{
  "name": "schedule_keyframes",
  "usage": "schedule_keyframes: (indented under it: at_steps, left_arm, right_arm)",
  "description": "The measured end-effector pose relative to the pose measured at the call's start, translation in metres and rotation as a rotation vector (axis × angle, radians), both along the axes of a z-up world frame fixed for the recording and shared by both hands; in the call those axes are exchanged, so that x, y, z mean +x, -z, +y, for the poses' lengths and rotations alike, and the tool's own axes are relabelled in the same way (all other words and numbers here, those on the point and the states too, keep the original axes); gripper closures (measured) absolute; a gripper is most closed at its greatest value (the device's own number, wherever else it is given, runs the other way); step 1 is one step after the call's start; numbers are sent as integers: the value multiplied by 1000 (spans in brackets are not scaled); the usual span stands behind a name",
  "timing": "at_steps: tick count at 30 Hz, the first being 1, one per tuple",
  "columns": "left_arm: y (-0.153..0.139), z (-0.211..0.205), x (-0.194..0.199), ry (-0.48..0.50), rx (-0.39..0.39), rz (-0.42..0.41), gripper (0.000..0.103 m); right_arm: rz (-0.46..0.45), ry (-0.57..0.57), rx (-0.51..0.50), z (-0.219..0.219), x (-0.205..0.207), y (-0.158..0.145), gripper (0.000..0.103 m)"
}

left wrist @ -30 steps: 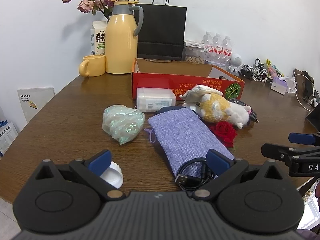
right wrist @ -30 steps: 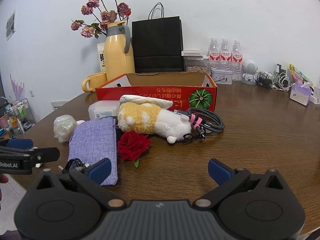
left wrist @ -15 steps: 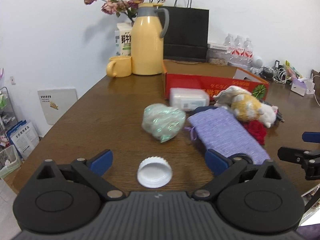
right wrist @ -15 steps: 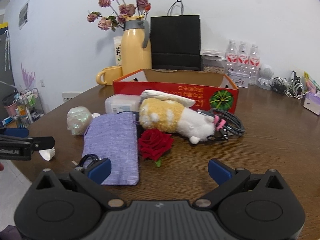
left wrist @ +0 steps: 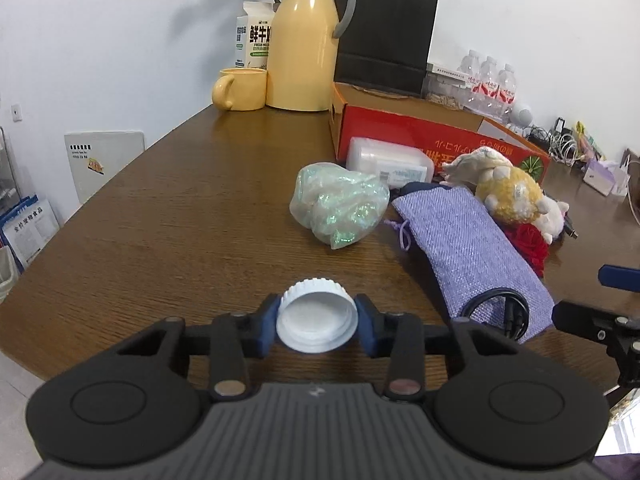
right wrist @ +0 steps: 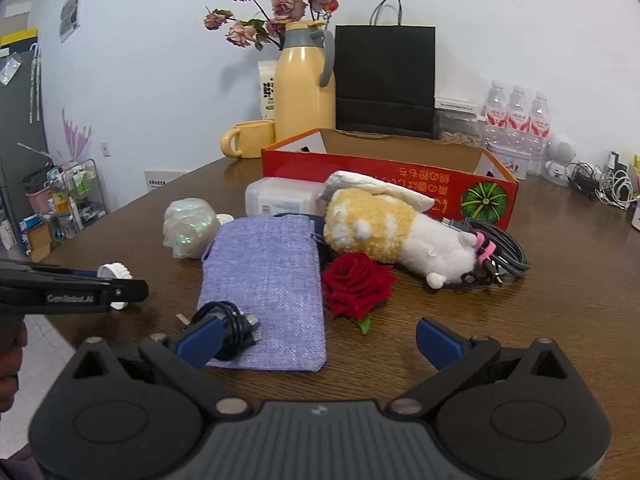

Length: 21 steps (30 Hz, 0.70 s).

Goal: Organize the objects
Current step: 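Grasp the white bottle cap with the left tool while the right tool grasps the black cable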

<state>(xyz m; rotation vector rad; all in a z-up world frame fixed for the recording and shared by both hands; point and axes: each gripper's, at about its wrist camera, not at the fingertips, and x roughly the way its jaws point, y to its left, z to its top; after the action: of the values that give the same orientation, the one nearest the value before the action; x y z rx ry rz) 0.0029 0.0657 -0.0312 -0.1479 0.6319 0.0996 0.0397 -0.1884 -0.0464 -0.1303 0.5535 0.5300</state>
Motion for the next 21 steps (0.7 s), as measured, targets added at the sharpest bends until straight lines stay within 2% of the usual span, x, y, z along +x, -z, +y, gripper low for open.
schedule_keyframes:
  at_steps: [11, 16, 18, 20, 21]
  left_arm:
    - [-12, 0, -9, 5, 16, -32, 62]
    - [-12, 5, -16, 7, 15, -30, 62]
    - [-11, 6, -18, 13, 11, -29, 62]
    - [-10, 6, -18, 19, 4, -25, 62]
    - [-9, 6, -18, 21, 1, -23, 62]
  right_arm:
    - [28, -141, -4, 30, -2, 1, 1]
    - [35, -174, -40, 50, -2, 7, 21]
    - [40, -184, -56, 55, -2, 9, 38]
    - [35, -177, -82, 59, -4, 11, 50]
    - [33, -175, -90, 60, -3, 11, 50]
